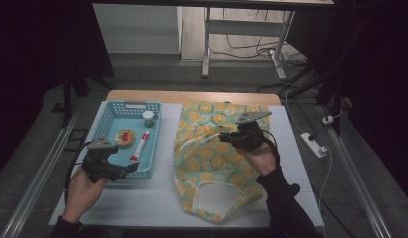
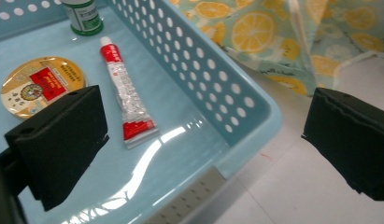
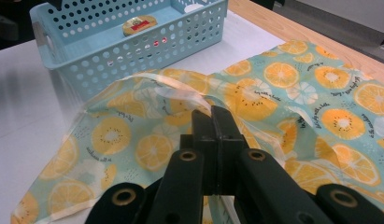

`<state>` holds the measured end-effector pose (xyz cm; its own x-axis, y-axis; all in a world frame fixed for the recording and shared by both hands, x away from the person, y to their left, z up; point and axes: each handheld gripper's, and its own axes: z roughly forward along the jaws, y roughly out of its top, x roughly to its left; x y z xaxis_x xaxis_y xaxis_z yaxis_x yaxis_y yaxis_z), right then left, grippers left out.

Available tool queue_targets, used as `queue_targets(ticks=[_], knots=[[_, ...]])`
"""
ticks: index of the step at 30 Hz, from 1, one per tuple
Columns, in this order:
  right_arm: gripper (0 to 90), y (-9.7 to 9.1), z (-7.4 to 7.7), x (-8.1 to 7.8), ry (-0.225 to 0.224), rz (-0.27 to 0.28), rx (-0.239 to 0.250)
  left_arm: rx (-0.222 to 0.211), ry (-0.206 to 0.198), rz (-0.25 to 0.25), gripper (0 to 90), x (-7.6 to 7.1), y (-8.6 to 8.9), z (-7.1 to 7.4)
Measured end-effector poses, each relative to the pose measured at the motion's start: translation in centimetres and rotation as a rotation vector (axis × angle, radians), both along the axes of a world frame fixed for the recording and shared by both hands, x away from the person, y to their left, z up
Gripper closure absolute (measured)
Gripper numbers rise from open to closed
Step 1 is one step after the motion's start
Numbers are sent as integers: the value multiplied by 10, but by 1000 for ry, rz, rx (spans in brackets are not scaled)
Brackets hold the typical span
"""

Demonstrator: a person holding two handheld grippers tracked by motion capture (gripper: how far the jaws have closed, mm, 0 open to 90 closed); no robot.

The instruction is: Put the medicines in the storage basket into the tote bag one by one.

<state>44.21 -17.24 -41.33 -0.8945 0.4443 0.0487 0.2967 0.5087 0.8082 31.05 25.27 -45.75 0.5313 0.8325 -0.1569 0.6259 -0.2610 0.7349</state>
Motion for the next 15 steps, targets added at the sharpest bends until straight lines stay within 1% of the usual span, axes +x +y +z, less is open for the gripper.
queue_targets(ticks=[2, 5, 9, 12, 13, 15], knots=[[900, 0, 0, 0, -1, 2, -1, -8, 12, -7, 0, 5, 3, 0], [900, 0, 0, 0, 0, 1, -1, -4, 16, -9, 0, 12, 6, 2], [900, 0, 0, 0, -2, 1, -2, -4, 15, 3, 0, 24, 11, 4], [900, 0, 0, 0, -5, 4, -2, -2, 12, 22, 0, 32, 13, 3], [900, 0, 0, 0, -5, 5, -1, -9, 15, 33, 0, 35, 13, 3], [900, 0, 0, 0, -4, 2, 1, -20, 21, 34, 0, 40, 14, 2]])
